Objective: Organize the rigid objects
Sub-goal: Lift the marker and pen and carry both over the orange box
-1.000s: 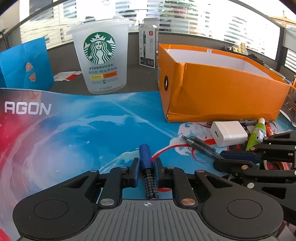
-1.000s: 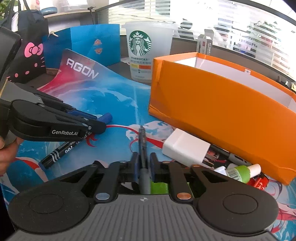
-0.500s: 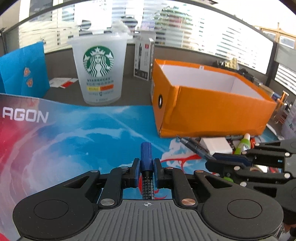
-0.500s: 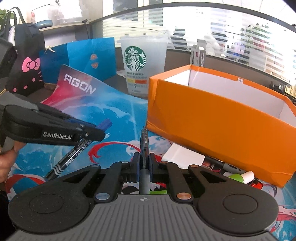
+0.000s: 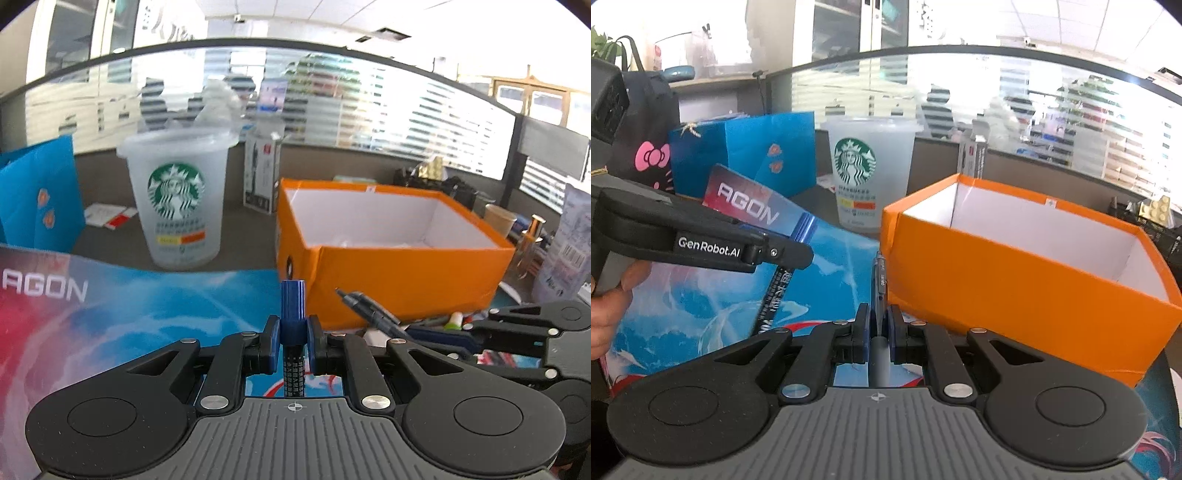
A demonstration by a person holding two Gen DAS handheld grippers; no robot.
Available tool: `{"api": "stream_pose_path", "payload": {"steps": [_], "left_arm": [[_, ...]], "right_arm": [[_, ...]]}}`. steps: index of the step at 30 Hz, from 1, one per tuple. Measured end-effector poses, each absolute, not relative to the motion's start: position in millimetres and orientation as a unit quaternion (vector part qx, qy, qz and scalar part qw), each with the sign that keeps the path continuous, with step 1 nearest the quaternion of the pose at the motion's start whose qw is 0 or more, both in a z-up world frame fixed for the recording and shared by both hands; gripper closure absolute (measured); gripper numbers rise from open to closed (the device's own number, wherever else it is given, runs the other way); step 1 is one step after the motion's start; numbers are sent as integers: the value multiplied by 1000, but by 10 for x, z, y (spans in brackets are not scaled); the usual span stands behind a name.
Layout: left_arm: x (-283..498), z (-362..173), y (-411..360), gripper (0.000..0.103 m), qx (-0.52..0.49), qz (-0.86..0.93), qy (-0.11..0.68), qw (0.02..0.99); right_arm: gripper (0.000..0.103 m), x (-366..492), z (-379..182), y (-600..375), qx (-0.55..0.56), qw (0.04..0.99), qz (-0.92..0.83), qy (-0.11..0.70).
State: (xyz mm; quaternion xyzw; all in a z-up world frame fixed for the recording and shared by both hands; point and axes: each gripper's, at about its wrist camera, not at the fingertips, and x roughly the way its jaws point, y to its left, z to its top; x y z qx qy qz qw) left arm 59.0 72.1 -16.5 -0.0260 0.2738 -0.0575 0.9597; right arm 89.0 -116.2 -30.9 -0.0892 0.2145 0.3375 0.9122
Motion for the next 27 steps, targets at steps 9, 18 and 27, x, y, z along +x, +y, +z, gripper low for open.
{"api": "stream_pose_path", "payload": {"steps": [9,18,27], "left_arm": [[586,41,668,90,-26,-65,248,966],[551,273,586,90,-16,-70,223,972],[608,523,438,90,4,-79,196,977]], "right_arm": [[94,852,-170,-1253,-81,923,327,188],[94,814,-31,-1318,-79,929,322,167],[94,819,127,-1380,-80,935,314,145]]}}
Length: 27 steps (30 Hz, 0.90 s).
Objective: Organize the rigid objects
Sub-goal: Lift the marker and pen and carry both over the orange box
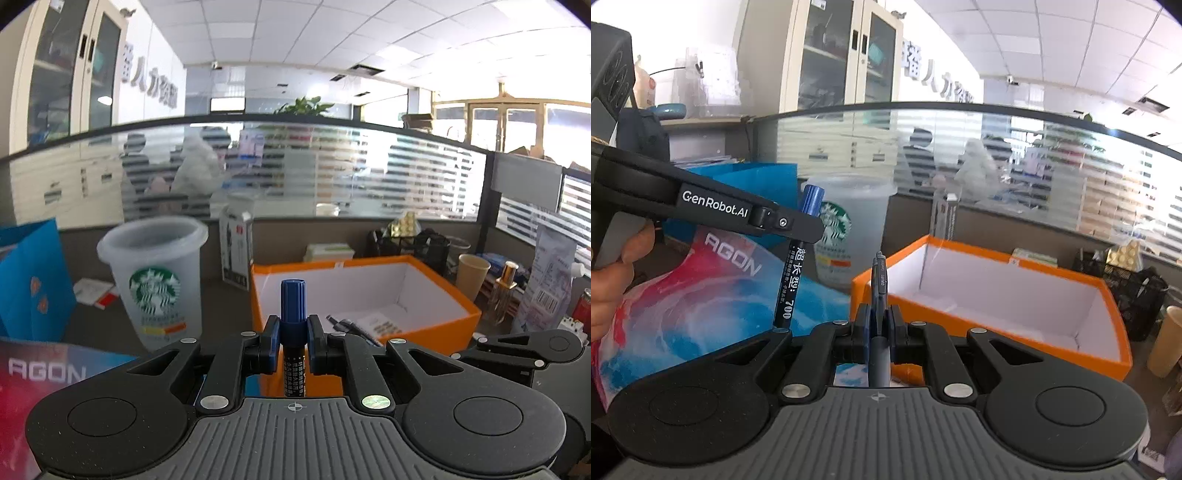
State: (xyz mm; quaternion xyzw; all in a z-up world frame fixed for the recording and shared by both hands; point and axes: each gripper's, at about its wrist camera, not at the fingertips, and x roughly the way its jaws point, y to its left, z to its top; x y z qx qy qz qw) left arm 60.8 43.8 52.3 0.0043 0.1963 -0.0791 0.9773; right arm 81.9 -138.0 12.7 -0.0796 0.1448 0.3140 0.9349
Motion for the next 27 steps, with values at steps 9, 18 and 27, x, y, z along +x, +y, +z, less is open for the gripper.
{"api": "stream_pose_path", "payload": {"steps": [9,18,27], "left_arm": [[760,813,310,90,15,-90,157,983],[928,1016,214,90,21,-108,132,985],[1160,1076,198,90,9,-119,131,984]], "right_arm": [[94,946,355,-1524,-67,946,292,124],[94,1202,510,-1691,-55,956,261,125],[94,1444,553,-1792,-52,961,238,130]]}}
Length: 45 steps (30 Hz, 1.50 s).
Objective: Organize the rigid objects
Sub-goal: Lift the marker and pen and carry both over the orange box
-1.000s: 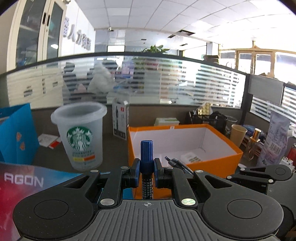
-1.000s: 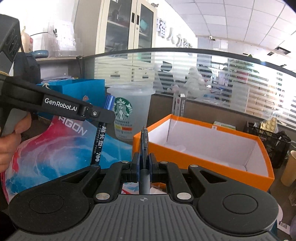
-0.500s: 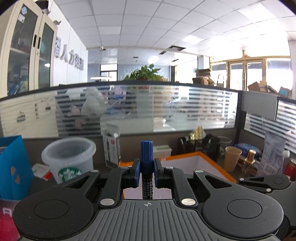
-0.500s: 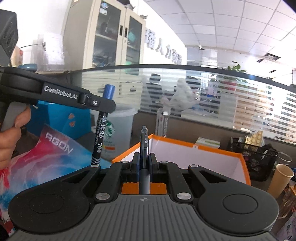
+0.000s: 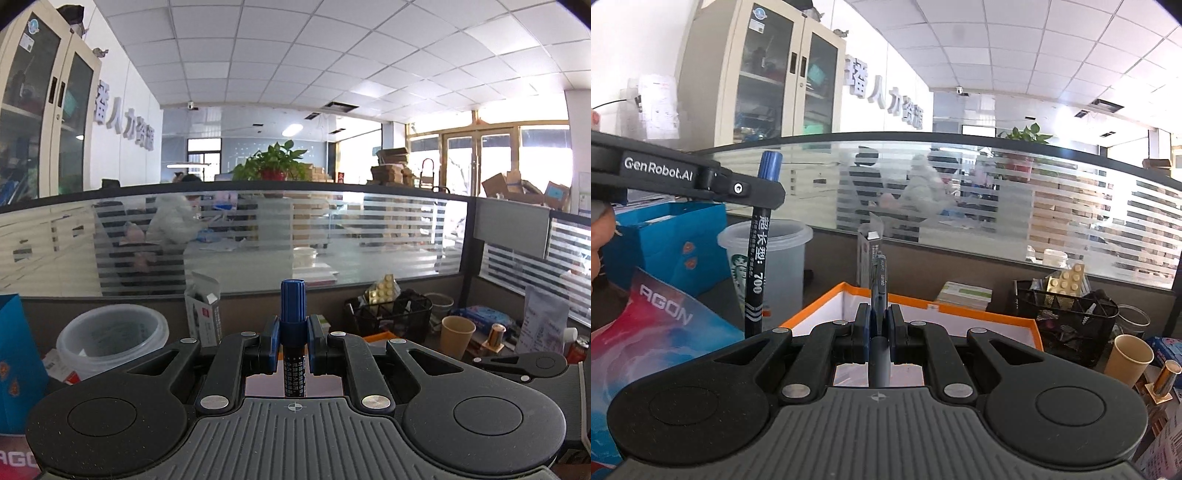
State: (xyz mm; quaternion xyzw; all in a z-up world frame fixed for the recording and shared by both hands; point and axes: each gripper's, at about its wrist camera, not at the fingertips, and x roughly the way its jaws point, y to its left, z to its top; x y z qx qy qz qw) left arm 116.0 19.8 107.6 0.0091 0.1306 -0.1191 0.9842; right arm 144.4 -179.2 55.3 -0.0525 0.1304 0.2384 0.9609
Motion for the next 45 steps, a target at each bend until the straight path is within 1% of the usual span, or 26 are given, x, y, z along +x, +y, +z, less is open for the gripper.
{"api": "stream_pose_path", "payload": {"steps": [17,25,37,45], "left_arm": [[1755,864,162,90,0,-123,177,977],[1995,665,189,90,-5,-123,209,970],[2249,340,239,90,-14,-137,264,955],[2458,85,229,90,-19,-145,315,938]], "right_arm": [[94,2038,471,-1799,-47,960,222,163],[94,2268,350,-1731,-55,956,223,185],[94,2586,38,-1681,-38,936,238,258],[94,2713,-118,-1536,-60,924,230,300]]}}
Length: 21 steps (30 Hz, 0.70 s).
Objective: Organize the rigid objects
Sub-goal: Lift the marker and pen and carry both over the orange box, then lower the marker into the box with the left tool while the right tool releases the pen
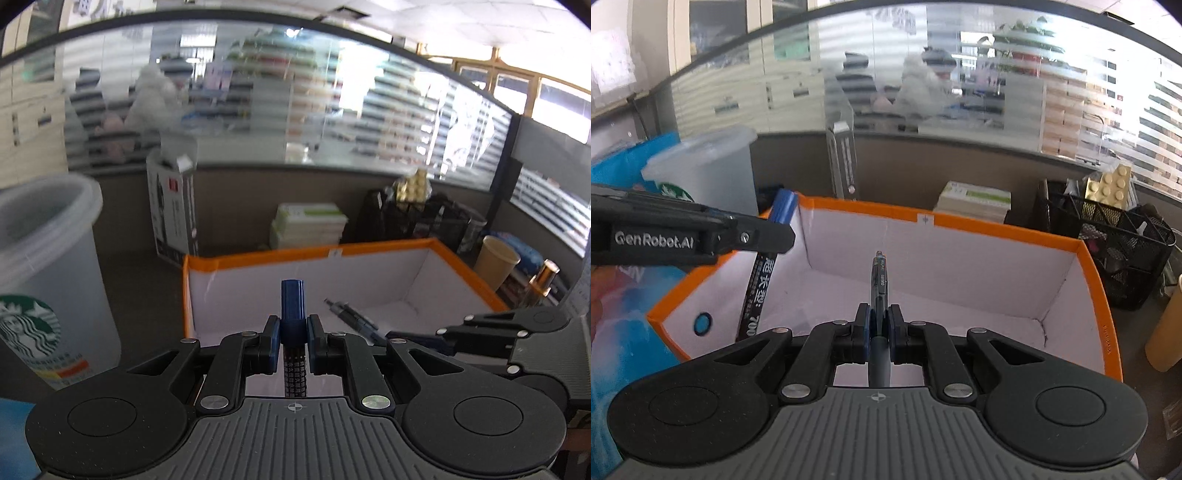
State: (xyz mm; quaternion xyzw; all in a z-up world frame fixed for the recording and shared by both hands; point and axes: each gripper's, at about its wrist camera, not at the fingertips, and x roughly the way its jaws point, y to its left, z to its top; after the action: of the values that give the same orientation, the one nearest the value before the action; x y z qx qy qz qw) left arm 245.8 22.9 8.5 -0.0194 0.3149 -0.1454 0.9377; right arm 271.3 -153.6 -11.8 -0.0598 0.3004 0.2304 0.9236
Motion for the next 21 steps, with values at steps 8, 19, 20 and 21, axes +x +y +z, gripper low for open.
{"api": "stream_pose_path", "payload": {"steps": [8,19,20,21], "left_arm": [[2613,-144,223,90,-26,-152,353,923],[2703,-217,85,89,-8,-150,377,914],[2710,-215,79,89,-8,-149,379,913],[2716,-213,84,86,-10,-148,381,913]], "right_arm": [[94,2847,-293,-1513,-74,913,218,336],[94,2858,-301,-1514,-78,908,218,349],[93,2857,-296,-1513,-80,908,218,350],[93,2853,-288,-1509,-83,908,217,349]]}}
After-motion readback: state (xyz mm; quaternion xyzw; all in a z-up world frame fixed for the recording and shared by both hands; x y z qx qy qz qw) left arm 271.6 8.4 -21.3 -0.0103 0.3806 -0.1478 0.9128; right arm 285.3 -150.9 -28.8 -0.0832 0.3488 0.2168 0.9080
